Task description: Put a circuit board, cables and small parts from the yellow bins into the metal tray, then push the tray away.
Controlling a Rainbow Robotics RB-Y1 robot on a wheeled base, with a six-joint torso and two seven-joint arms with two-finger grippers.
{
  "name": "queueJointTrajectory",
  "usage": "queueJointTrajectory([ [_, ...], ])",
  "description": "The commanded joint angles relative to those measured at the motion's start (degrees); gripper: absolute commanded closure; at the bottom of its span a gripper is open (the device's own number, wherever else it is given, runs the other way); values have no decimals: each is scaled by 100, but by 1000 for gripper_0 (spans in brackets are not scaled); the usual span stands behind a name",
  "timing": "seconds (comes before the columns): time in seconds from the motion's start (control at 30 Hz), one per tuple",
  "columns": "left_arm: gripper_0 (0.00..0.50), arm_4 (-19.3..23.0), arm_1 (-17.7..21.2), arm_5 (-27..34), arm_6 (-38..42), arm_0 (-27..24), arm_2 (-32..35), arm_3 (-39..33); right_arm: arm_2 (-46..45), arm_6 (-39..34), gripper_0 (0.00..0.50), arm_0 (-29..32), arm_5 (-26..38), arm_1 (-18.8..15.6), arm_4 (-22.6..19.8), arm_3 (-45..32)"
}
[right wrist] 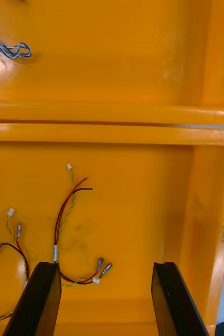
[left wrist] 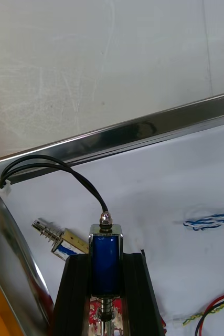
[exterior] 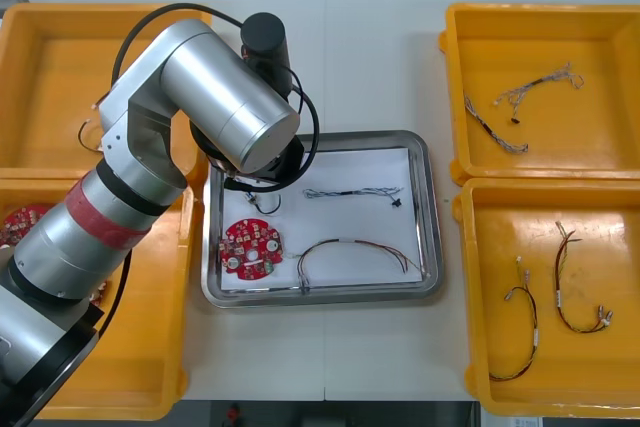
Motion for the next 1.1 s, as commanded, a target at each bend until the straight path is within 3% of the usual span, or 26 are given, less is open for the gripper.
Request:
queueJointTrajectory([
  [0.03,497,-100,-102,-289,105,16,-248,174,-249,-366,0,251,13,-13,-106,-197],
  [0.27,494,-118,-110,-579,210,69,-380,368,-161,-963,0,322,13,-13,-255,-347],
  [0.3,464,-118,-102,-588,228,87,-380,376,-152,-1016,0,322,13,-13,-273,-347],
  [0.33,375,-109,-102,-588,245,113,-380,376,-143,-1025,0,322,13,-22,-282,-347],
  [0.37,330,-118,-102,-588,245,113,-380,368,-143,-1034,0,322,13,-13,-290,-347],
  [0.4,211,-118,-93,-588,254,131,-397,368,-126,-1042,0,322,13,-22,-290,-347],
  [0.43,124,-118,-93,-588,263,131,-415,368,-126,-1051,0,339,13,-13,-290,-347],
  [0.5,0,-118,-84,-588,281,131,-415,368,-117,-1060,0,374,13,-13,-290,-347],
  [0.73,0,-127,-40,-439,351,122,-344,148,-64,-1034,0,392,13,-13,-378,-347],
  [0.93,0,-92,65,159,351,122,-37,-520,-29,-1051,0,401,13,-48,-422,-356],
  [1.1,0,348,268,739,324,131,587,-1162,-2,-1016,0,401,13,-163,-475,-443],
])
